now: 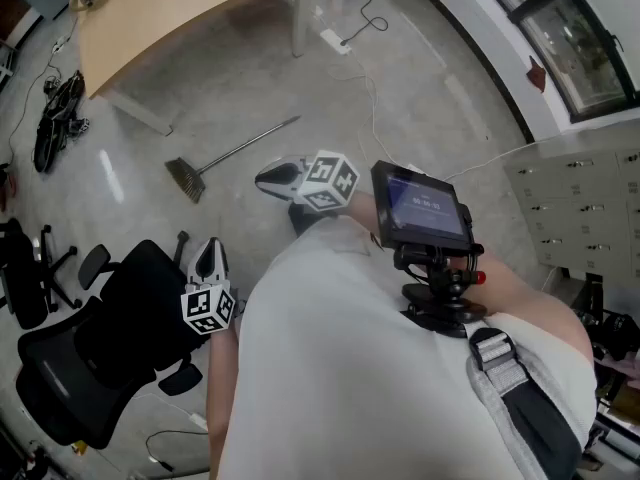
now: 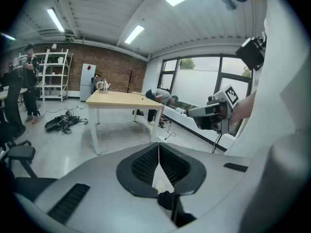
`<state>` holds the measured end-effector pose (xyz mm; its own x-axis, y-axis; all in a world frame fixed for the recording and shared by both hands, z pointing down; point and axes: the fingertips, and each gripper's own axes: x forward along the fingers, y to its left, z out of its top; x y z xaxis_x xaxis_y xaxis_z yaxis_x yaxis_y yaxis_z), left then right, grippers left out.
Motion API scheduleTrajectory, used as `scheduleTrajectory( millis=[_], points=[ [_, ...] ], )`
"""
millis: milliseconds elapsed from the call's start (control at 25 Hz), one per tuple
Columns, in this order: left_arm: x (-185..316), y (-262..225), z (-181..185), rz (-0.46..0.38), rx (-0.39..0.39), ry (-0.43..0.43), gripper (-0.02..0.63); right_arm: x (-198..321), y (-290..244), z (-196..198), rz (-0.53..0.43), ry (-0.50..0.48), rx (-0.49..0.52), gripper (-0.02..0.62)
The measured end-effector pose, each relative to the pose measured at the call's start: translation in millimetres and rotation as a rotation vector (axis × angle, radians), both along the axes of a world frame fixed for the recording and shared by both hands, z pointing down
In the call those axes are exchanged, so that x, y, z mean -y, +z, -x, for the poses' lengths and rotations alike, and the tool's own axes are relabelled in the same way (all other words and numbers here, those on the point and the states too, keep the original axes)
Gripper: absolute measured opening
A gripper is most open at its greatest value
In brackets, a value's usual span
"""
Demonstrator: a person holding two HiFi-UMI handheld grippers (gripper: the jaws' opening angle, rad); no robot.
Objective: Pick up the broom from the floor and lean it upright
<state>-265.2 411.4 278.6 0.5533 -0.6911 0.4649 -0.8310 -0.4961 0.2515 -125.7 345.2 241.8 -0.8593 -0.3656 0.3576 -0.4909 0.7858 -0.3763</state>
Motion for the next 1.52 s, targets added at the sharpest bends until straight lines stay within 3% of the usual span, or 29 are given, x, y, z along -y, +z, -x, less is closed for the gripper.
scheduleTrajectory(
  millis=[120, 400, 680, 880, 1120, 1240, 1520],
  points=[
    [16, -3, -6, 0.000, 0.018, 0.014, 0.011, 21, 2, 6, 0.007, -0.044, 0.008, 0.028],
    [147, -9, -38, -0.005, 0.038, 0.071, 0.011, 129, 10, -17, 0.022, -0.047, 0.008, 0.028],
    [240, -9, -112, 0.019, 0.058, 0.187, 0.011, 213, 14, -92, 0.031, 0.021, 0.006, 0.028],
    [264, -12, -110, 0.019, 0.070, 0.231, 0.011, 226, 15, -110, 0.042, 0.082, -0.014, 0.028],
    [295, 4, -120, 0.052, 0.089, 0.321, 0.011, 239, 21, -148, 0.064, 0.225, -0.028, 0.028],
    [322, 9, -116, 0.062, 0.114, 0.392, 0.011, 259, 26, -144, 0.062, 0.257, -0.033, 0.028],
    [385, 24, -93, 0.044, 0.084, 0.602, 0.011, 287, 28, -105, 0.076, 0.401, -0.111, 0.028]
  ],
)
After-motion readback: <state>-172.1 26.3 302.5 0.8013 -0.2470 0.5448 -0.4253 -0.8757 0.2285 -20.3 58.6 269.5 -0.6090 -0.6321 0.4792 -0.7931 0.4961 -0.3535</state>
